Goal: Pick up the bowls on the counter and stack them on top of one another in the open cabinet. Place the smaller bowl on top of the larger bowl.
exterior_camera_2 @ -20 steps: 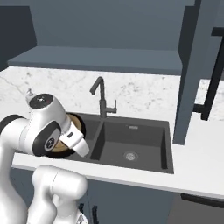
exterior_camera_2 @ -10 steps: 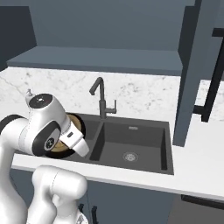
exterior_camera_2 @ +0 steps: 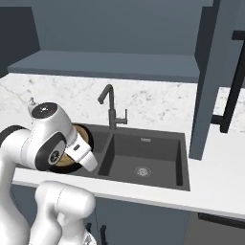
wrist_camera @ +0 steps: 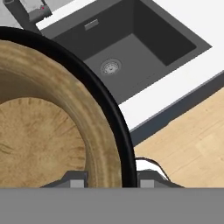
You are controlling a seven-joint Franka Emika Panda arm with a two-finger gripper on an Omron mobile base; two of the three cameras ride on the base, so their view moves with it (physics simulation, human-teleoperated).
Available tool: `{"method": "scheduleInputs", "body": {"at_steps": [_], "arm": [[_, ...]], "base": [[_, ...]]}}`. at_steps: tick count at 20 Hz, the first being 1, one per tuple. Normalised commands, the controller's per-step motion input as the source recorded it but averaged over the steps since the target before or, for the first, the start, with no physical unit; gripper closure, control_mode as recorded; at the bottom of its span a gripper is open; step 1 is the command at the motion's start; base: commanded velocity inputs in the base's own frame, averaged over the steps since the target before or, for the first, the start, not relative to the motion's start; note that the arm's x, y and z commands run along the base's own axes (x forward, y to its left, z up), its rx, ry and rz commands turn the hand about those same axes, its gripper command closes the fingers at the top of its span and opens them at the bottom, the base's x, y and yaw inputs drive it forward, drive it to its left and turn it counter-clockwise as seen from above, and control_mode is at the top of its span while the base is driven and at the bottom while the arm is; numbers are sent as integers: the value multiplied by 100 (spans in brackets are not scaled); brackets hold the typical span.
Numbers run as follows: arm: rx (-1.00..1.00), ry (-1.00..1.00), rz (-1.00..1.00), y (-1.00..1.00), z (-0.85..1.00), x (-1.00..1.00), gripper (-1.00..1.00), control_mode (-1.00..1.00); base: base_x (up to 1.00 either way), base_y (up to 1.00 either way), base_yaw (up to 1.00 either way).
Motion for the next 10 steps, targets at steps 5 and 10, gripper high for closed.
{"method": "scheduleInputs", "body": {"at_steps": [5,10], "arm": [[0,-10,1,0,15,0,100,-100],[-5,-38,7,1,69,0,100,-100]], "base": [[0,0,0],[0,0,0]]}}
